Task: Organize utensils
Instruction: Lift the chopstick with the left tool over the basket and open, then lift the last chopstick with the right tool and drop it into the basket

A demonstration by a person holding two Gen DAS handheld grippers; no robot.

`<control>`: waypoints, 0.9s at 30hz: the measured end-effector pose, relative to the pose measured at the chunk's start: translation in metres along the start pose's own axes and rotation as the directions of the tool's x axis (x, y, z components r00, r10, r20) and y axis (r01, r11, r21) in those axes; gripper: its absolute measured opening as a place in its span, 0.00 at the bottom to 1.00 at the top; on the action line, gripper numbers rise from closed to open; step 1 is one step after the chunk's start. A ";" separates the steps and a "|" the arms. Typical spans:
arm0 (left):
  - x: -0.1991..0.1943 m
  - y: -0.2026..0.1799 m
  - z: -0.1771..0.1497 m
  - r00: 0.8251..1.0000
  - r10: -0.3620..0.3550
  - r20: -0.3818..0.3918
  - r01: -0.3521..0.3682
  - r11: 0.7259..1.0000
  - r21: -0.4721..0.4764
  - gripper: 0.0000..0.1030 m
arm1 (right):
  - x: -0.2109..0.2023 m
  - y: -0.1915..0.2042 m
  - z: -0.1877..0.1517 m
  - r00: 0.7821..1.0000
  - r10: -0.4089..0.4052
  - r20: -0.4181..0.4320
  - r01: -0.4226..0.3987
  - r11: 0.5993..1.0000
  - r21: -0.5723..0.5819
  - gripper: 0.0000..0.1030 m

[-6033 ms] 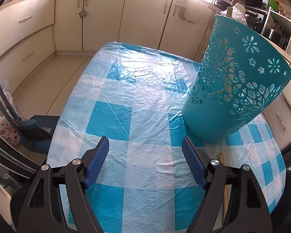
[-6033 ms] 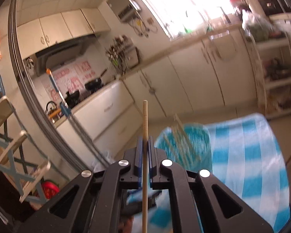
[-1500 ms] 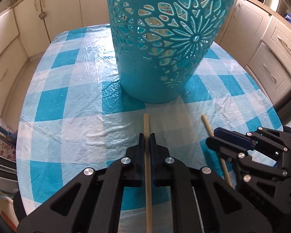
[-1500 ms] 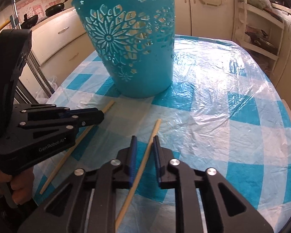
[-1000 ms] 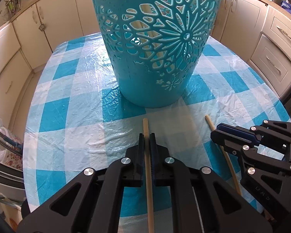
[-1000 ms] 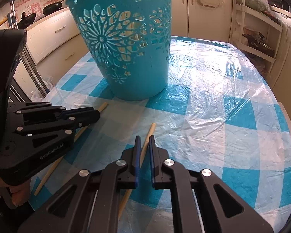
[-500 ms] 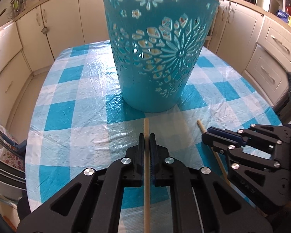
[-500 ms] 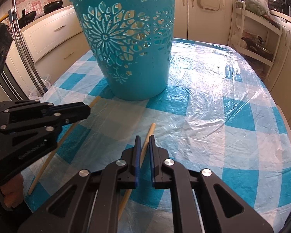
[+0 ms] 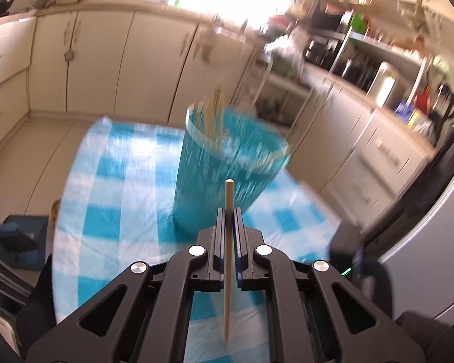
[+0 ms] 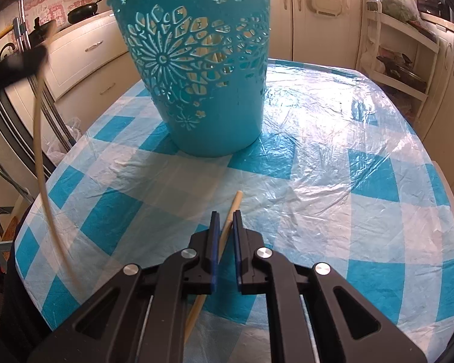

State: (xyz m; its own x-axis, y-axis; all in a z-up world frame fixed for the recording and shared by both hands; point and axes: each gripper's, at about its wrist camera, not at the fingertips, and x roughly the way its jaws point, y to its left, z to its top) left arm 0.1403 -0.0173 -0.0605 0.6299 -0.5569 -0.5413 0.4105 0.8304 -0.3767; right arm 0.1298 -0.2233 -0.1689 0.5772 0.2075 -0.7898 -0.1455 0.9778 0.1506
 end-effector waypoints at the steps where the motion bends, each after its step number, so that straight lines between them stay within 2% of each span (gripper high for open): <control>1: -0.004 -0.001 0.006 1.000 -0.006 0.017 0.006 1.000 -0.001 0.05 | 0.000 -0.001 0.000 1.000 0.004 0.000 -0.004 1.000 0.003 0.09; 5: -0.021 -0.016 0.037 0.995 -0.035 0.096 0.034 0.999 0.016 0.05 | -0.001 -0.004 0.001 1.000 0.013 0.001 -0.013 1.000 0.009 0.09; 10: -0.040 -0.036 0.068 0.986 -0.062 0.157 0.053 0.997 0.062 0.05 | -0.001 -0.011 0.002 0.999 0.033 0.001 -0.033 0.999 0.024 0.09; 19: -0.069 -0.059 0.118 0.959 -0.042 0.280 0.007 0.992 0.123 0.05 | -0.001 -0.013 0.002 0.999 0.039 0.001 -0.039 0.999 0.029 0.09; 21: -0.065 -0.064 0.125 0.954 -0.005 0.301 -0.041 0.988 0.149 0.05 | -0.001 -0.012 0.002 0.999 0.038 0.001 -0.038 0.999 0.027 0.09; 24: -0.046 -0.064 0.129 0.955 0.036 0.296 -0.087 0.983 0.162 0.05 | -0.001 -0.011 0.001 0.999 0.032 0.001 -0.032 0.999 0.020 0.09; 27: -0.020 -0.059 0.125 0.965 0.060 0.257 -0.106 0.980 0.166 0.05 | -0.001 -0.011 0.002 0.999 0.034 -0.001 -0.034 0.999 0.021 0.09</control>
State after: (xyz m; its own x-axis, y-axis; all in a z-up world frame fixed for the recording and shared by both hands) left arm 0.1857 -0.0536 0.0663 0.8017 -0.4832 -0.3517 0.4455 0.8755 -0.1874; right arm 0.1323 -0.2339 -0.1689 0.5715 0.2402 -0.7847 -0.1478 0.9707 0.1895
